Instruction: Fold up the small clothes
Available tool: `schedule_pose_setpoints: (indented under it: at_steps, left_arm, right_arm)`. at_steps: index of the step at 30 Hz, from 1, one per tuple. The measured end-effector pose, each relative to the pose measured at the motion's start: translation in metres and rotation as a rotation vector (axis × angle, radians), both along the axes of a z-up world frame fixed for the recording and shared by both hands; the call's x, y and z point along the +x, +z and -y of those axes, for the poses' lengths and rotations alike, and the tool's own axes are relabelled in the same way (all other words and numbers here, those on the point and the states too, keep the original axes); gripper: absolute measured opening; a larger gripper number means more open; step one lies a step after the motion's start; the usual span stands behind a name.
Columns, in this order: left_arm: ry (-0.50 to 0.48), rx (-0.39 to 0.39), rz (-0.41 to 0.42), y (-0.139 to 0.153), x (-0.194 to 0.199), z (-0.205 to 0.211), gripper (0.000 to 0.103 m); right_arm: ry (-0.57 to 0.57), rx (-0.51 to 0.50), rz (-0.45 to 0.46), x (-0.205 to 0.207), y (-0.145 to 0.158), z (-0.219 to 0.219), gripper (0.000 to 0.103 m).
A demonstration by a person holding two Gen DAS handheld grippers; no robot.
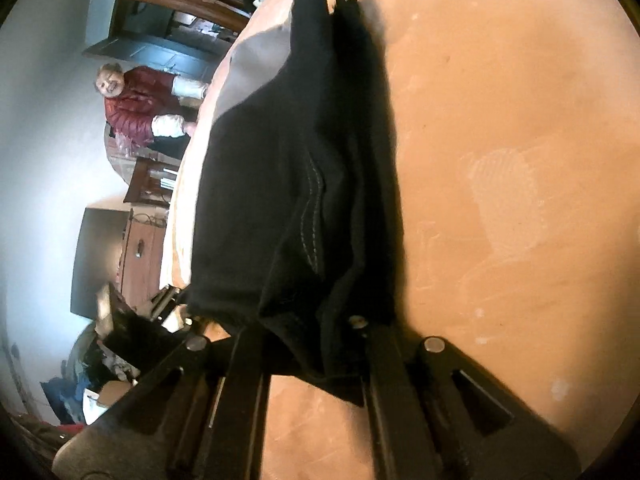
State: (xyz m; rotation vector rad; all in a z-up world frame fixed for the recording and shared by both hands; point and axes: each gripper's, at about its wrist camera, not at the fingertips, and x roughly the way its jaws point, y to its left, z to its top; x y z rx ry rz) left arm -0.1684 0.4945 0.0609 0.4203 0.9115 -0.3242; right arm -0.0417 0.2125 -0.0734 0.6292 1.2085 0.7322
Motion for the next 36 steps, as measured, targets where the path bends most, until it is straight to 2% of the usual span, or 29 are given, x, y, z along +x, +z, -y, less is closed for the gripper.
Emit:
schedule_pose_setpoints:
  at_steps: [2,4,5,8,9,10,11,12,13,14,15,16,18,19,20,22,24,25,27,28,29,31,32,34,35,36]
  left_arm:
    - [0.023,-0.079,-0.021,0.015,0.000,-0.010,0.037]
    - [0.040,-0.160,0.000,0.039,-0.010,-0.018,0.035]
    - [0.040,-0.224,0.042,0.060,-0.021,-0.021,0.035]
    - [0.026,-0.284,0.176,0.092,-0.028,-0.020,0.034]
    - [0.029,-0.282,0.209,0.090,-0.021,-0.019,0.040]
    - [0.028,-0.264,0.198,0.083,-0.011,-0.016,0.041]
    - [0.019,-0.205,0.127,0.056,0.007,-0.011,0.044]
    - [0.004,-0.098,0.023,0.016,0.021,-0.006,0.047]
    - [-0.007,-0.069,0.000,-0.001,0.024,-0.005,0.047]
    - [-0.011,-0.100,0.013,0.003,0.022,-0.009,0.045]
    - [-0.012,-0.116,-0.004,0.012,0.025,-0.011,0.034]
    - [-0.012,-0.157,-0.004,0.027,0.027,-0.016,0.028]
    - [-0.006,-0.275,0.098,0.066,0.033,-0.033,0.027]
    - [0.006,-0.292,0.154,0.078,0.042,-0.041,0.026]
    - [0.019,-0.301,0.197,0.084,0.062,-0.049,0.031]
    - [0.041,-0.233,0.198,0.067,0.093,-0.053,0.031]
    - [0.048,-0.130,0.042,0.006,0.130,-0.053,0.038]
    - [0.039,-0.158,0.005,-0.013,0.135,-0.056,0.038]
    - [0.039,-0.203,-0.006,0.000,0.140,-0.064,0.037]
    - [0.047,-0.228,0.019,0.012,0.140,-0.068,0.037]
    - [0.057,-0.273,0.062,0.027,0.140,-0.074,0.037]
    - [0.081,-0.336,0.126,0.050,0.147,-0.083,0.037]
    - [0.085,-0.354,0.162,0.059,0.152,-0.087,0.037]
    - [0.092,-0.356,0.181,0.063,0.180,-0.088,0.037]
    - [0.095,-0.336,0.183,0.064,0.187,-0.081,0.037]
    - [0.098,-0.314,0.173,0.057,0.197,-0.073,0.037]
  right_arm:
    - [-0.001,-0.002,0.011,0.000,0.003,-0.002,0.002]
    - [0.005,-0.011,0.019,0.001,0.003,-0.005,0.001]
    - [0.004,-0.005,0.016,0.002,0.001,-0.006,0.001]
    - [-0.002,0.022,0.022,0.002,-0.004,-0.005,0.000]
    - [-0.006,0.040,0.028,0.001,-0.006,-0.004,0.000]
    - [-0.006,0.045,0.035,0.001,-0.006,-0.004,0.000]
    - [-0.001,0.046,0.040,0.001,-0.006,-0.004,0.000]
    - [0.004,0.042,0.049,-0.001,-0.006,-0.004,0.000]
    - [0.005,0.035,0.062,-0.001,-0.006,-0.004,0.000]
    - [0.004,0.040,0.069,-0.002,-0.005,-0.003,0.000]
    - [0.001,0.050,0.078,-0.002,-0.006,-0.001,0.000]
    - [-0.002,0.060,0.088,-0.003,-0.007,0.001,0.000]
    - [-0.004,0.062,0.101,-0.004,-0.006,0.002,0.000]
    - [-0.004,0.062,0.104,-0.005,-0.005,0.004,0.000]
    - [-0.004,0.062,0.105,-0.006,-0.005,0.005,0.000]
    - [-0.003,0.061,0.103,-0.006,-0.004,0.006,0.000]
    - [-0.002,0.049,0.101,-0.008,0.000,0.008,0.000]
    - [0.001,0.029,0.103,-0.010,0.004,0.006,0.002]
    - [0.029,-0.037,0.123,-0.014,0.020,0.004,0.009]
    - [0.049,-0.098,0.147,-0.017,0.032,0.005,0.017]
    - [0.055,-0.171,0.195,-0.020,0.053,0.008,0.030]
    - [0.019,-0.220,0.294,-0.018,0.092,0.018,0.039]
    - [-0.009,-0.221,0.340,-0.011,0.108,0.022,0.041]
    - [-0.029,-0.213,0.413,0.018,0.127,0.015,0.041]
    - [-0.017,-0.210,0.429,0.037,0.129,0.007,0.039]
    - [0.015,-0.225,0.420,0.075,0.122,-0.012,0.038]
